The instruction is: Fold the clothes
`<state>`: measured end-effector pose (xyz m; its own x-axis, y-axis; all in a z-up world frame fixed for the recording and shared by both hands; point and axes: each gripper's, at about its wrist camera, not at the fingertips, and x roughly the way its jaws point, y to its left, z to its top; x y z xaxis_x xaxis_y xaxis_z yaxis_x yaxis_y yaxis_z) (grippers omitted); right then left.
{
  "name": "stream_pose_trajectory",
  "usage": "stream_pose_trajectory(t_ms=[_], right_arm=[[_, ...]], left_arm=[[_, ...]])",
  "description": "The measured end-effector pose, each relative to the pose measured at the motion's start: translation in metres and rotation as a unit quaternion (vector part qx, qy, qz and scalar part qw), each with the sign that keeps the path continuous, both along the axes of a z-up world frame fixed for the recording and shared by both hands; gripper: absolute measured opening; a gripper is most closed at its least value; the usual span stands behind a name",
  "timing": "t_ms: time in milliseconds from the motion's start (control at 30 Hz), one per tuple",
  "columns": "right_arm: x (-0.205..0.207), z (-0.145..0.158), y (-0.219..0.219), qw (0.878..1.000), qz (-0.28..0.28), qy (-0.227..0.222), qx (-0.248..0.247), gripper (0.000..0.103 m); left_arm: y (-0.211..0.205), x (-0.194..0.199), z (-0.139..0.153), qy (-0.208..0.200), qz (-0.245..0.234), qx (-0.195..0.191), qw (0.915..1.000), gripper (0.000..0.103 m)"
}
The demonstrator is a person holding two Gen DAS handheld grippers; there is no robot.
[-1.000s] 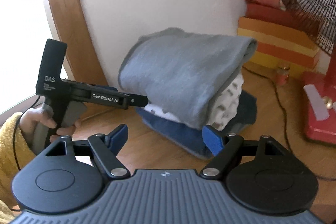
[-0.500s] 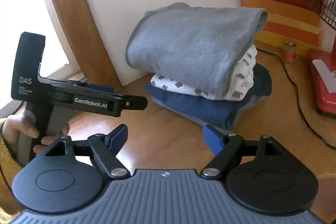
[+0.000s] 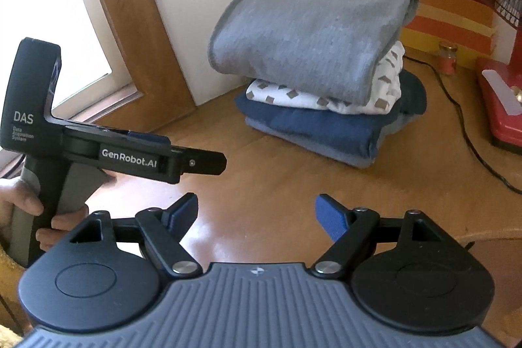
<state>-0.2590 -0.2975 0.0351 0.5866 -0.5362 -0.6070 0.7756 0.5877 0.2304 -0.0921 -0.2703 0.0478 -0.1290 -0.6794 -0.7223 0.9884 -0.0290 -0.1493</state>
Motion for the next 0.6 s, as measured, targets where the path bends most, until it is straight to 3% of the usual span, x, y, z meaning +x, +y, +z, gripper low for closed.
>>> stream_pose_trajectory(t_ms=[600], right_arm=[[0.0, -0.009, 0.018, 1.0, -0.004, 0.005, 0.004, 0.082]], left_arm=[[0.022, -0.008, -0.004, -0.013, -0.01, -0.005, 0.9998, 0.103]])
